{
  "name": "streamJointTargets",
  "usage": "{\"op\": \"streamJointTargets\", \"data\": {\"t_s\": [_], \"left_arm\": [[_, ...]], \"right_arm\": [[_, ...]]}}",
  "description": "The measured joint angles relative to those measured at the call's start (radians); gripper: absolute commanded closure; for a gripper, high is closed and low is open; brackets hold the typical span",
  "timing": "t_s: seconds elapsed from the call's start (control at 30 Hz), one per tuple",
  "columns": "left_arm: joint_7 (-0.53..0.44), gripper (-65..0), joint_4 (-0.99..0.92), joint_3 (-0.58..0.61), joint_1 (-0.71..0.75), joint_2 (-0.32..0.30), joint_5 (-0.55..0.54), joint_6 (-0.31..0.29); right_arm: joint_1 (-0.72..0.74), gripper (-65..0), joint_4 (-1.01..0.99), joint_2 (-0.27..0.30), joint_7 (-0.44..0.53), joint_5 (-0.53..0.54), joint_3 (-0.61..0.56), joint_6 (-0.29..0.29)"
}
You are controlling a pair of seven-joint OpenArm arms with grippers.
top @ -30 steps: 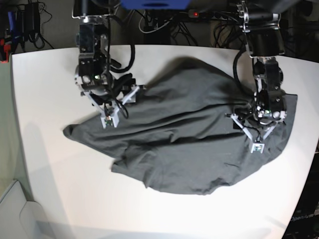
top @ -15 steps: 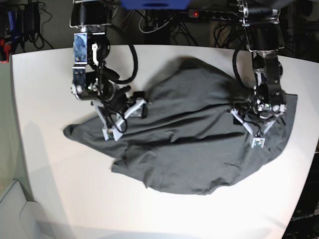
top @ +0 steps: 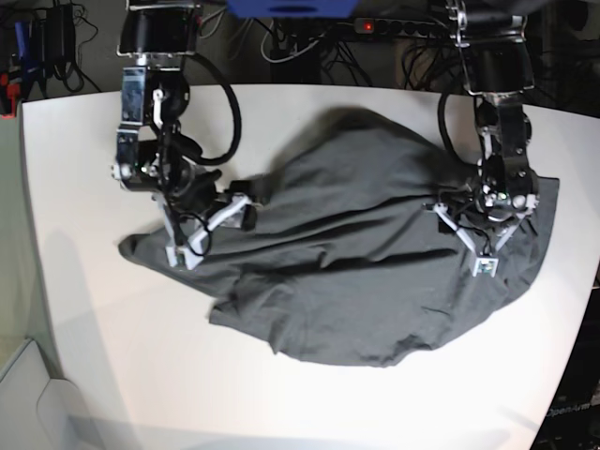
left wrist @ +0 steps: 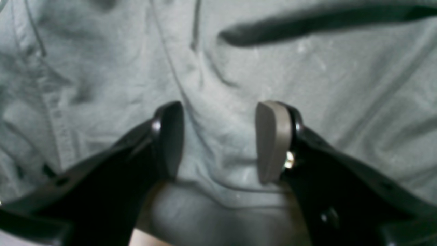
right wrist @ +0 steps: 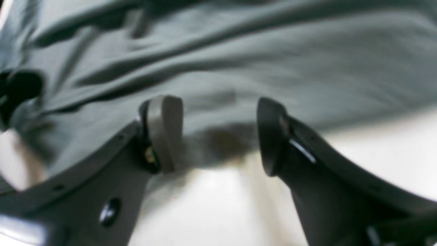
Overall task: Layout the t-shirt on the table in an organized manner, then fold the t-shirt properly
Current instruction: 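Grasp the grey shirt fabric with both grippers at opposite edges, then swing the right gripper across toward the left gripper, folding fabric over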
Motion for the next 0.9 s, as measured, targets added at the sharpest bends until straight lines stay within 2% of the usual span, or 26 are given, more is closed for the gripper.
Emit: {"op": "streamJointTargets", "data": {"t_s": [0.2, 0.33, 0.6, 0.77, 0.83, 0.9], "left_arm": [[0.001, -33.4, 0.000, 0.000, 0.000, 0.000, 0.001, 0.000], [0.001, -33.4, 0.000, 0.000, 0.000, 0.000, 0.000, 0.000], [0.005, -33.4, 0.000, 0.001, -0.002, 0.000, 0.000, 0.000], [0.005, -33.4, 0.000, 0.001, -0.002, 0.000, 0.000, 0.000], [0.005, -33.4, 0.000, 0.001, -0.002, 0.000, 0.000, 0.000], [0.005, -33.4, 0.000, 0.001, -0.002, 0.000, 0.000, 0.000]], "right_arm": [[-0.008, -36.1, -0.001, 0.021, 0.002, -0.002, 0.064, -0.001], [-0.011, -36.1, -0.004, 0.024, 0.000, -0.001, 0.060, -0.001], [0.059, -36.1, -0.160, 0.021, 0.032, 0.016, 0.059, 0.000], [0.086, -35.7, -0.189, 0.019, 0.031, 0.018, 0.060, 0.000], [0.094, -33.5, -0.189, 0.003, 0.027, 0.003, 0.064, 0.000], [0.093, -25.8, -0.185, -0.011, 0.019, 0.002, 0.064, 0.000]]}}
